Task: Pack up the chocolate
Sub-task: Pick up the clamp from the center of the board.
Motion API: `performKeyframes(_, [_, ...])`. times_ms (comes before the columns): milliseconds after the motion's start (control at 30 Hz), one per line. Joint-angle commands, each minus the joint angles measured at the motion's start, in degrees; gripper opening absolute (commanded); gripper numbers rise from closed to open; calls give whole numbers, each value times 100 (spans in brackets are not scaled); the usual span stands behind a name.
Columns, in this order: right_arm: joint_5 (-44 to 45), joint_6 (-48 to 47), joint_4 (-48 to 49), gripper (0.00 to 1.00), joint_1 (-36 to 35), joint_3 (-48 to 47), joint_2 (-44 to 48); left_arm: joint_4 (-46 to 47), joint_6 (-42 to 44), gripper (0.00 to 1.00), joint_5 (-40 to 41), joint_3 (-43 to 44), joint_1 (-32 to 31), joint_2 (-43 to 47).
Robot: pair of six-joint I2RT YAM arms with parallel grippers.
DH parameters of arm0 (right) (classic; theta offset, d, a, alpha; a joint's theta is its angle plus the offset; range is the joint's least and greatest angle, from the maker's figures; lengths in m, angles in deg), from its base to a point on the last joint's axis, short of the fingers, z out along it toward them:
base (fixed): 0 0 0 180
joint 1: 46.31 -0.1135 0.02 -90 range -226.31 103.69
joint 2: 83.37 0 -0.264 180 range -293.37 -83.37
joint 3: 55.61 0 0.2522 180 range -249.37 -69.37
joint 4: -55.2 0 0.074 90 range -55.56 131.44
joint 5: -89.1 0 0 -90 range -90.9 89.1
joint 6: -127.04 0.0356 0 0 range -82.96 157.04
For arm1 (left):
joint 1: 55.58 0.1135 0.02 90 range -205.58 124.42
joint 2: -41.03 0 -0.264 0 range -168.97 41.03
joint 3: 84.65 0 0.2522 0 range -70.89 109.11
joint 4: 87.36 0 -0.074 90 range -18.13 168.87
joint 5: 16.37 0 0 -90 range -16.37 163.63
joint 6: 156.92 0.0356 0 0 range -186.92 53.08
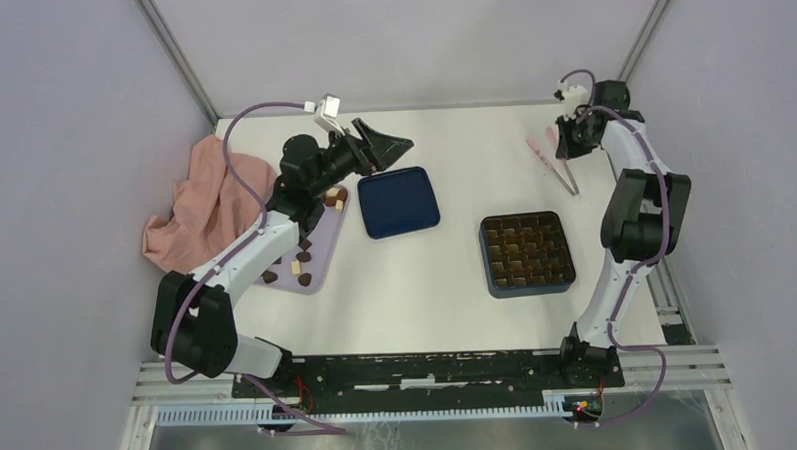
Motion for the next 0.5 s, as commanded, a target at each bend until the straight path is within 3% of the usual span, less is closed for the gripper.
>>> performKeyframes(0, [-2373,240,231,0,31,-279,1235,2004,-547,91,-571,67,-67,161])
performKeyframes(133, [-4498,1242,1060,0,23,367,1745,3680,-675,91,-683,40,-388,-161])
performKeyframes(200, [-5320,2512,2394,0,-19,999,2084,4296,-649,95,-748,63,-511,-348])
performKeyframes(333, [-5850,5585,6241,0,-235,2326,2811,4788,-528,98,-869,267,-672,-644])
performKeyframes(467, [-5891,7277,8103,0,-570,2737,3087,4391,-59,98,-948,575,-864,-729])
